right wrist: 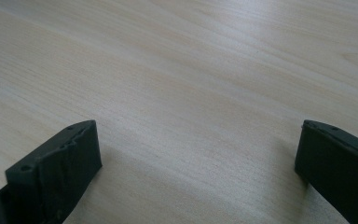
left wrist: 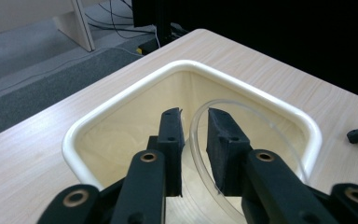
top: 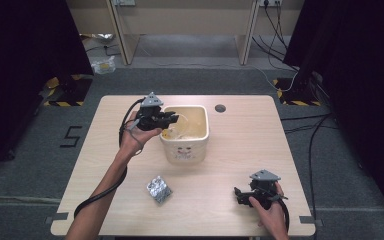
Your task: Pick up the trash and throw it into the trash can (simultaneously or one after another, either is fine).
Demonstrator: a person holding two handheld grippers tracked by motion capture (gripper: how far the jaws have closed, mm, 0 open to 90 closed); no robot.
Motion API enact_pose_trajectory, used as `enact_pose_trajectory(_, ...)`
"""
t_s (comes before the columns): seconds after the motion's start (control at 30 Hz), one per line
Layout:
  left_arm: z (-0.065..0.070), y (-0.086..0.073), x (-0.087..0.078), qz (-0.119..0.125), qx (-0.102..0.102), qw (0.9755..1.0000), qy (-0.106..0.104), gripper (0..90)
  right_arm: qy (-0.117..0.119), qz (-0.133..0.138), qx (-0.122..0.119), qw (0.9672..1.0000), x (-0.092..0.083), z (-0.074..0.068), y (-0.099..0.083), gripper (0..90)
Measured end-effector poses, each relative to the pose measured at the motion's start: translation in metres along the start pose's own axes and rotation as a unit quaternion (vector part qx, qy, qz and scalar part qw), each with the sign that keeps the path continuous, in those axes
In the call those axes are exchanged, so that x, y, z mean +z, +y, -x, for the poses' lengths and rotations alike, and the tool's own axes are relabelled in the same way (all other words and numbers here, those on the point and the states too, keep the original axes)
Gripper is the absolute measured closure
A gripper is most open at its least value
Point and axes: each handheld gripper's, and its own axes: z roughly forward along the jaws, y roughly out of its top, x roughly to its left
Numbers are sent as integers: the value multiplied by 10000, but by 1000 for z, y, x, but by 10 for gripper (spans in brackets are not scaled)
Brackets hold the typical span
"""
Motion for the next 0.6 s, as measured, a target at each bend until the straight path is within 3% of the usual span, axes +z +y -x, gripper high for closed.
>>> enact_pose_trajectory(0.33,-1,-3,7,-116,7,9999,25,710,5,1,-3,10000,0,0,0,5)
enact_pose_trajectory(0.6,-3,-2,-1,32,-187,9998,10,536,7,4,-16,10000,0,0,0,5)
